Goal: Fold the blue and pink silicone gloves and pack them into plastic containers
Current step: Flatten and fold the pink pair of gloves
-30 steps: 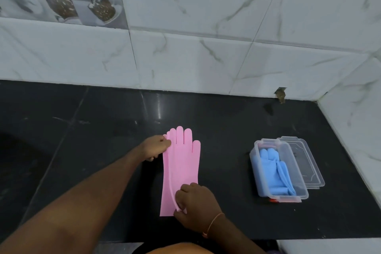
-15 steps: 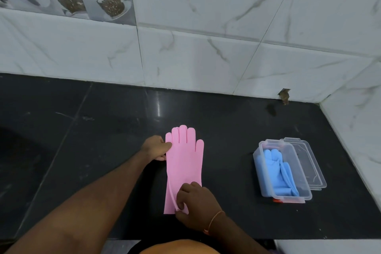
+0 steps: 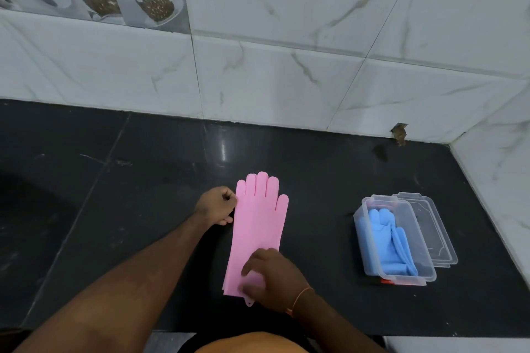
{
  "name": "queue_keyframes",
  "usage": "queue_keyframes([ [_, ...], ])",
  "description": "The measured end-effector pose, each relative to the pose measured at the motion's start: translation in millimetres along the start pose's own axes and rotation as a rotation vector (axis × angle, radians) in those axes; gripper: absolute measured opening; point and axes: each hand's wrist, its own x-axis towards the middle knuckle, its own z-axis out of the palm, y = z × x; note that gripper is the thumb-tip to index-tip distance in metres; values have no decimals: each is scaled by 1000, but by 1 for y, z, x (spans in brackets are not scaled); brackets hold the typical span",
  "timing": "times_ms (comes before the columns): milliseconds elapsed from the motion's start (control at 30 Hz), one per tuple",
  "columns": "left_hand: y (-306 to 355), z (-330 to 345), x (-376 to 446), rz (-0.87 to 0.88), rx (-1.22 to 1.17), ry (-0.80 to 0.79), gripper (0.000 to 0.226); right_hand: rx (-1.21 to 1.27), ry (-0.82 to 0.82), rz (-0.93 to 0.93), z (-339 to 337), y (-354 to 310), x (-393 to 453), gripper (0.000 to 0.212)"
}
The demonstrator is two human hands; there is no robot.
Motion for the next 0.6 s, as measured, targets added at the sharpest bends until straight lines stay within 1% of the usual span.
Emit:
queue_keyframes([
  [100,-1,-2,-3,112,33,10,12,185,339,247,-10,14,11,23],
  [133,-2,-2,-4,142,42,10,11,254,418,340,-15,20,16,24],
  [200,-2,0,-5,164,37,6,11,393,507,484,-27,31,26,21],
  [267,-2,2,-6,165,24,9,12,470,528,560,-38,39,37,16],
  [333,-1,4,-6,180,55,19,15,491,491,620,-43,45,47,16],
  [400,1,5,-6,213,117,34,17,505,462,683,-44,50,55,13],
  [467,5,6,-4,236,197,60,19,519,476,729,-44,53,60,13],
  [600,14,10,1,229,342,121,18,564,506,761,-44,54,63,16],
])
